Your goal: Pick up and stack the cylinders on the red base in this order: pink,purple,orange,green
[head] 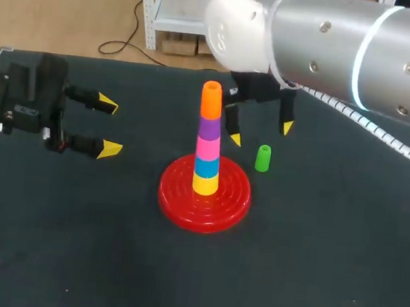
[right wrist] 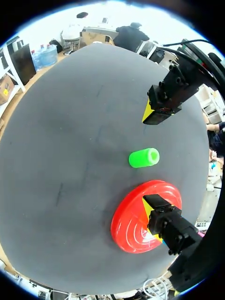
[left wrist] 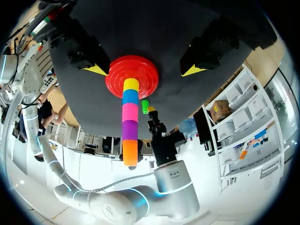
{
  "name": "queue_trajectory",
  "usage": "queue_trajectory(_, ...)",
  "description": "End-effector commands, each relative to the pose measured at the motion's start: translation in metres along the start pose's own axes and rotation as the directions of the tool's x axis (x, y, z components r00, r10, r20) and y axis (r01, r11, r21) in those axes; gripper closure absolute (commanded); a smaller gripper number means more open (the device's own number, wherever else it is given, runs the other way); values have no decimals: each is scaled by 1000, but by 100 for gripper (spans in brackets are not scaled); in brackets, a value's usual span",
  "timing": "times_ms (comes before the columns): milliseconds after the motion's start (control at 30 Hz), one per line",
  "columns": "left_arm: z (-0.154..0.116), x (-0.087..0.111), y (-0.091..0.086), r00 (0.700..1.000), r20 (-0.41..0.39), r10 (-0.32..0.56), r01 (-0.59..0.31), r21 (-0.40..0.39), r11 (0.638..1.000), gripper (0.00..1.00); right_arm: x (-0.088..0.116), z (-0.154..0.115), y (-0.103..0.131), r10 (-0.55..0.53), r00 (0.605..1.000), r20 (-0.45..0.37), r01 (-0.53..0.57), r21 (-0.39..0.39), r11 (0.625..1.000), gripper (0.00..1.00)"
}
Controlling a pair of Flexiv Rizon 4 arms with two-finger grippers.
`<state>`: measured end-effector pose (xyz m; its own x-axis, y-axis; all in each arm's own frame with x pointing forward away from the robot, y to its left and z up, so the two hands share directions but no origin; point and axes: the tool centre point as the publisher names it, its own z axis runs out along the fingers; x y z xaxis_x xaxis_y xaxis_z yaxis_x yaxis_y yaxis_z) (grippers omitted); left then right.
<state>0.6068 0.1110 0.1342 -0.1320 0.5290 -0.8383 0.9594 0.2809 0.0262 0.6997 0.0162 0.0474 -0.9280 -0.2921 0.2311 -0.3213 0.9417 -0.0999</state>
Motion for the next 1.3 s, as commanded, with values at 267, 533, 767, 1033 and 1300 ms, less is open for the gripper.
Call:
queue_trajectory(267,0,2,0,1000,6,3,-3,-3,1000,0,7,1,-1,2,999,42,-2,0,1000,0)
queue_trajectory(533,0,2,0,1000,6,3,-3,-3,1000,0,7,1,-1,2,999,42,-2,0,1000,0)
queue_trajectory(767,0,2,0,1000,6,3,-3,-3,1000,0,20,-2,-1,-45,979,199,60,-68,996,0)
queue_trajectory(1033,0,2,0,1000,6,3,-3,-3,1000,0,31,4,1,-103,947,304,116,-25,993,0)
queue_trajectory(1300,0,2,0,1000,6,3,-3,-3,1000,0,34,19,5,-142,933,330,138,35,990,0)
